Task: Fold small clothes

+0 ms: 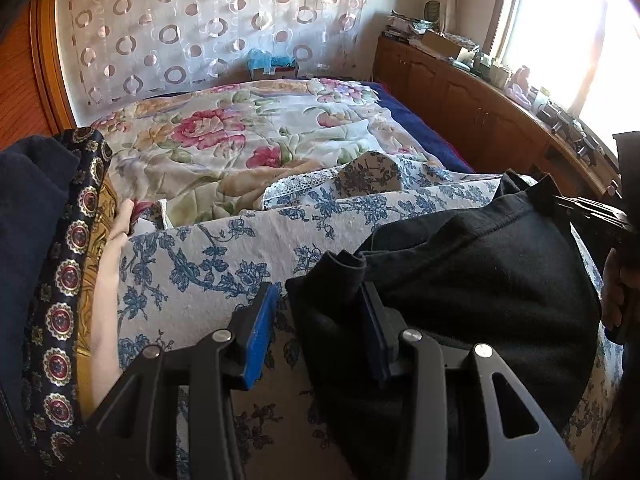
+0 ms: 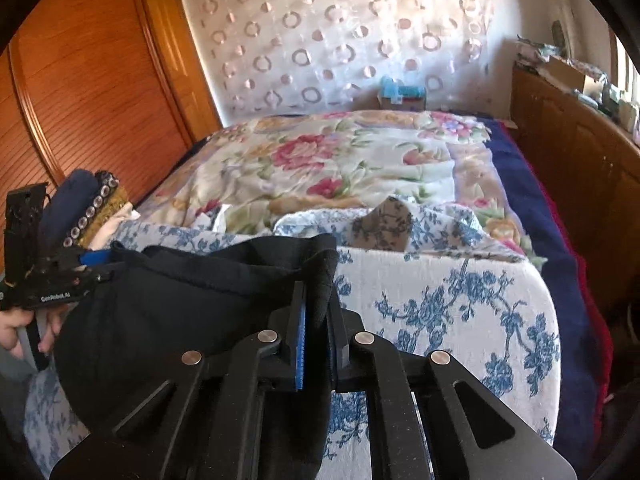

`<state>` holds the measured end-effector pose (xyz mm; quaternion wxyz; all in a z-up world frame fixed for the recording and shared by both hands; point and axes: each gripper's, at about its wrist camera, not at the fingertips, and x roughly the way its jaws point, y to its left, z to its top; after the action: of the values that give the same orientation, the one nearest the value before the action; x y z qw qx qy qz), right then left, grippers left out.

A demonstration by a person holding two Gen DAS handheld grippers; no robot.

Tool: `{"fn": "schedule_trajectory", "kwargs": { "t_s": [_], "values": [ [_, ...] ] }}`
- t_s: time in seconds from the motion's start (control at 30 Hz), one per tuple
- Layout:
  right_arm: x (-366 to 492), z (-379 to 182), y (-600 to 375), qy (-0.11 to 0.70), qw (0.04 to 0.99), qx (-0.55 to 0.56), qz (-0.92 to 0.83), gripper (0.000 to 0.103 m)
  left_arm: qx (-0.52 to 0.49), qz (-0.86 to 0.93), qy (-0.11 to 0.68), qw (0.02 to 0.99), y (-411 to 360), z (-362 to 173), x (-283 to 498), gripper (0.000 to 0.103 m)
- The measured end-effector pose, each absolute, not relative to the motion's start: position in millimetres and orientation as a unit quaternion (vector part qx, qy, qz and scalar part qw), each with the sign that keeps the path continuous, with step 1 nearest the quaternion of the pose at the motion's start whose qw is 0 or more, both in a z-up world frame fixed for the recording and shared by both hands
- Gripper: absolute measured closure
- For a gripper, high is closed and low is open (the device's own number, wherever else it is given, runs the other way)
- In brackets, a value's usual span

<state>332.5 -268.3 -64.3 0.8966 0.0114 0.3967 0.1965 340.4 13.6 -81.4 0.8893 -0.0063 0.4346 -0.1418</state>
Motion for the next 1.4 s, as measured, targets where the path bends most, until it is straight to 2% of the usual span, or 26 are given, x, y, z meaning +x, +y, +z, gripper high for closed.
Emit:
{"fn": "schedule_trajectory", "kwargs": {
  "t_s": [0.07,0.13,0.17,0.2,0.27,0.8,1.03,1.13,1.17,1.2,1.23,1.3,1.4],
  "values": [
    [332.1,-63.5,-268.1,0.393,0.898,0.013,0.196,0.094,-0.008,-0.144,0.437,0.888,14.9,-82.2,337.8,0.062],
    [329.9,-64.6,-268.8,0.395,0.900,0.012,0.185,0.077,-0.014,-0.147,0.440,0.886,16.8,-83.0,336.1,0.062],
    [328.0,-65.3,-269.4,0.397,0.899,0.013,0.184,0.056,-0.017,-0.149,0.442,0.885,17.7,-83.4,335.6,0.062],
    [327.1,-66.8,-270.0,0.400,0.897,0.018,0.187,0.040,-0.021,-0.152,0.443,0.883,18.5,-84.5,335.3,0.062],
    [322.2,-69.5,-273.3,0.406,0.894,0.023,0.189,0.036,-0.027,-0.154,0.444,0.882,20.9,-84.9,335.7,0.062],
    [316.4,-88.9,-266.4,0.441,0.872,0.041,0.209,0.036,-0.037,-0.156,0.446,0.881,22.9,-85.1,335.5,0.062],
    [313.5,-89.6,-260.8,0.446,0.861,0.061,0.237,0.059,-0.035,-0.163,0.446,0.879,20.5,-84.2,335.7,0.062],
    [314.5,-90.5,-260.5,0.449,0.855,0.076,0.248,0.067,-0.035,-0.179,0.444,0.877,14.8,-82.6,333.7,0.076],
    [314.3,-90.4,-259.6,0.449,0.853,0.079,0.253,0.073,-0.035,-0.182,0.443,0.877,13.7,-81.6,333.5,0.084],
    [313.5,-90.2,-259.4,0.448,0.851,0.083,0.261,0.080,-0.038,-0.189,0.442,0.876,13.0,-80.2,332.4,0.087],
    [312.9,-89.3,-258.0,0.446,0.852,0.083,0.262,0.082,-0.042,-0.196,0.438,0.876,12.6,-76.7,329.8,0.095],
    [307.4,-84.4,-253.3,0.433,0.864,0.065,0.250,0.088,-0.042,-0.216,0.423,0.879,9.5,-66.4,321.1,0.097],
    [295.5,-77.6,-245.3,0.410,0.882,0.034,0.231,0.091,-0.037,-0.228,0.401,0.887,3.9,-47.4,306.3,0.098]
  ]
}}
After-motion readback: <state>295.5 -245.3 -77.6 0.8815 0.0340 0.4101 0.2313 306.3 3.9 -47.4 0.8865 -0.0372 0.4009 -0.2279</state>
